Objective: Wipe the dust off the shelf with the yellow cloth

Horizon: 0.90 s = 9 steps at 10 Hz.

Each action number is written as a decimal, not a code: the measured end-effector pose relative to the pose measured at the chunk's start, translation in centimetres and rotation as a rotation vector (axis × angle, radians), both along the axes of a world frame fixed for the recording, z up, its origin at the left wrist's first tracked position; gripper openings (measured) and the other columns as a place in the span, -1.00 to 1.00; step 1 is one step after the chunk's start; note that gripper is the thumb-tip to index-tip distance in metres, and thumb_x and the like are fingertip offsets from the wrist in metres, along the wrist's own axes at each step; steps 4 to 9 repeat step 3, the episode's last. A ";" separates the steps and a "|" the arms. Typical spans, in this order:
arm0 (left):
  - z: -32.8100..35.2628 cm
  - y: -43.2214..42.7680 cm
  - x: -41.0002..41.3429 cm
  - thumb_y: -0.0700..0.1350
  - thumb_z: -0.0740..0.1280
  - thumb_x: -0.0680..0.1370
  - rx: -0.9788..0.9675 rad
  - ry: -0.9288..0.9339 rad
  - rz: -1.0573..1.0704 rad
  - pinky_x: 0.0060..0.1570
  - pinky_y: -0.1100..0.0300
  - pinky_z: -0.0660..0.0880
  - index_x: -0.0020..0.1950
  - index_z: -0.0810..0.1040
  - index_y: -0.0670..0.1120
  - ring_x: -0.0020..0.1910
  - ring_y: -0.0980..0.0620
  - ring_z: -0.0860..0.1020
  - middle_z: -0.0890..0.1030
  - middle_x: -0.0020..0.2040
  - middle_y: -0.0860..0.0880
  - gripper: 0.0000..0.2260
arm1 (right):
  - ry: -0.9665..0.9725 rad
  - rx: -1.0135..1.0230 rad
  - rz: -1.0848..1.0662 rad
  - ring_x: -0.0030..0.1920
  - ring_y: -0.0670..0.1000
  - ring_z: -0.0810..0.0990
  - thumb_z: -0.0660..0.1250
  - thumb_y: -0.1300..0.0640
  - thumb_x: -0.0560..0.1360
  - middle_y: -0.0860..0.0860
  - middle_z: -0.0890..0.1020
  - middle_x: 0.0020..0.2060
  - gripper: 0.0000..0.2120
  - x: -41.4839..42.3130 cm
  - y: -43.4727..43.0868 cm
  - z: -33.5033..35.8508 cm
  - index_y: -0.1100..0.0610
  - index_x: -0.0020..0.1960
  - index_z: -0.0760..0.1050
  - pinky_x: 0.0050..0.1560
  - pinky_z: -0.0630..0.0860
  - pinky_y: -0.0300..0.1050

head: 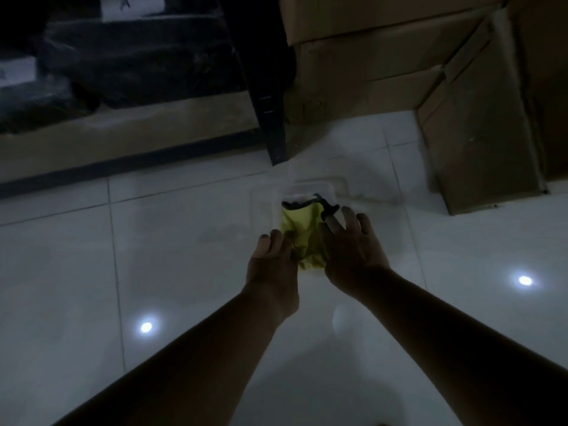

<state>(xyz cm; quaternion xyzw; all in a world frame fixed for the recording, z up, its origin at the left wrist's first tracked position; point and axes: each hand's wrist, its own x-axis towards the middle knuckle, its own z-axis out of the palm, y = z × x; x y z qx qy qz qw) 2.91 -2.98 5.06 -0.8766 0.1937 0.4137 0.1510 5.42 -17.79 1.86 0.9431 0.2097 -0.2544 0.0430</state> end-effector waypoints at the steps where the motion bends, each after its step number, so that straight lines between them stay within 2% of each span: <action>1: 0.3 0.9 0.4 0.09 0.25 0.66 -0.117 0.067 0.100 0.53 -0.06 0.14 0.68 0.17 -0.10 0.51 -0.22 0.20 0.12 0.66 -0.13 -0.37 | 0.078 0.011 -0.010 0.45 0.24 0.17 0.28 0.03 0.49 0.12 0.29 0.47 -0.39 0.8 0.6 0.4 0.14 0.48 0.21 0.45 0.18 0.14; 2: 1.8 2.1 0.7 0.13 0.23 0.68 -0.280 0.045 0.175 0.50 -0.07 0.17 0.71 0.08 -0.04 0.54 -0.20 0.21 0.02 0.71 -0.11 -0.34 | 0.088 0.072 -0.039 0.47 0.22 0.16 0.24 0.03 0.51 0.14 0.23 0.49 -0.49 1.6 0.9 2.0 0.09 0.44 0.30 0.47 0.16 0.13; 3: 5.1 3.4 1.4 0.12 0.22 0.69 -0.374 -0.013 0.303 0.54 -0.06 0.16 0.73 0.05 -0.03 0.61 -0.16 0.18 -0.09 0.74 -0.11 -0.34 | 0.175 0.099 -0.157 0.54 0.24 0.04 0.19 0.02 0.55 0.14 0.06 0.56 -0.48 1.6 0.8 5.4 0.02 0.50 0.24 0.53 0.07 0.17; 9: 5.1 3.4 1.4 0.12 0.22 0.69 -0.374 -0.013 0.303 0.54 -0.06 0.16 0.73 0.05 -0.03 0.61 -0.16 0.18 -0.09 0.74 -0.11 -0.34 | 0.175 0.099 -0.157 0.54 0.24 0.04 0.19 0.02 0.55 0.14 0.06 0.56 -0.48 1.6 0.8 5.4 0.02 0.50 0.24 0.53 0.07 0.17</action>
